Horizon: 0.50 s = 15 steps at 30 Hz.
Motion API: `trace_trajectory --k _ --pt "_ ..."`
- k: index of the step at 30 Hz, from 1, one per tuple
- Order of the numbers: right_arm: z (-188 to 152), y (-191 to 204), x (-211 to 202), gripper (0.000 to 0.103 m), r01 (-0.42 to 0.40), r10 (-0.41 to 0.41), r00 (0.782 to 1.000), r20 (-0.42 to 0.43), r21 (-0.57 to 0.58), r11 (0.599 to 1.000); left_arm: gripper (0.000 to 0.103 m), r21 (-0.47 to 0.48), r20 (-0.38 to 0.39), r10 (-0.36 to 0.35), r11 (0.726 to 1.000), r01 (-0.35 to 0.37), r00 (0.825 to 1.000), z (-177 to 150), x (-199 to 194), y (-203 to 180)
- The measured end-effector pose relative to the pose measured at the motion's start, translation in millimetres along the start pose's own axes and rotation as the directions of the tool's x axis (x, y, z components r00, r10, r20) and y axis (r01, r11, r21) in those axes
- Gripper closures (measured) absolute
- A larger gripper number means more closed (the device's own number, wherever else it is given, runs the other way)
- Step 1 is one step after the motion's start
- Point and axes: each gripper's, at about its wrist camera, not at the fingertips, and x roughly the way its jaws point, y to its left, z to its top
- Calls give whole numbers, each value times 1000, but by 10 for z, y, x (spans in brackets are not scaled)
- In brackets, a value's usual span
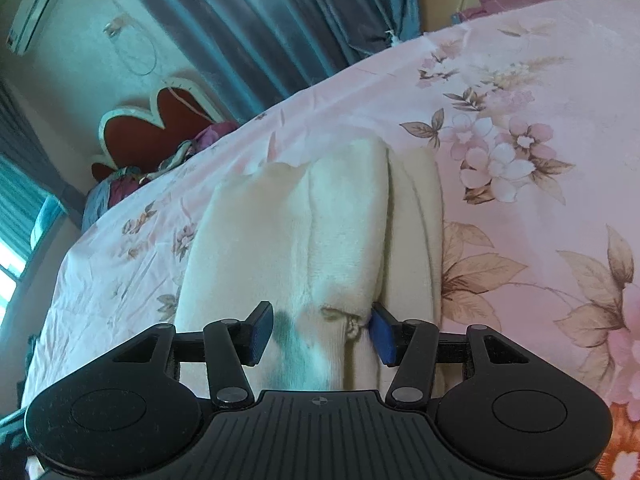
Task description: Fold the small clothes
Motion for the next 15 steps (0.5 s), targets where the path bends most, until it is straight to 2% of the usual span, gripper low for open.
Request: trace_trajectory --k 1,2,6,7,10,15 --pt "14 1 15 71 9 -9 1000 0 1 1000 42 -13 -4 9 1000 -9 1000 43 60 46" --pt "26 -1 31 76 16 -16 1000 -3 4 1000 42 -22 -11 18 1000 -18 1000 76 118 75" --pt "35 61 63 77 45 -45 999 -1 -13 999 42 -31 -28 37 999 -38 999 188 373 142" --pt "28 87 57 83 49 -49 999 3 -29 998 42 -22 -34 43 999 -44 998 209 443 137" --pt "17 162 -6 86 72 -70 997 35 -78 994 42 -26 -55 41 999 -42 998 255 566 155" --pt "17 151 -159 86 110 -102 993 63 -124 986 42 61 -50 35 998 -32 998 321 730 -9"
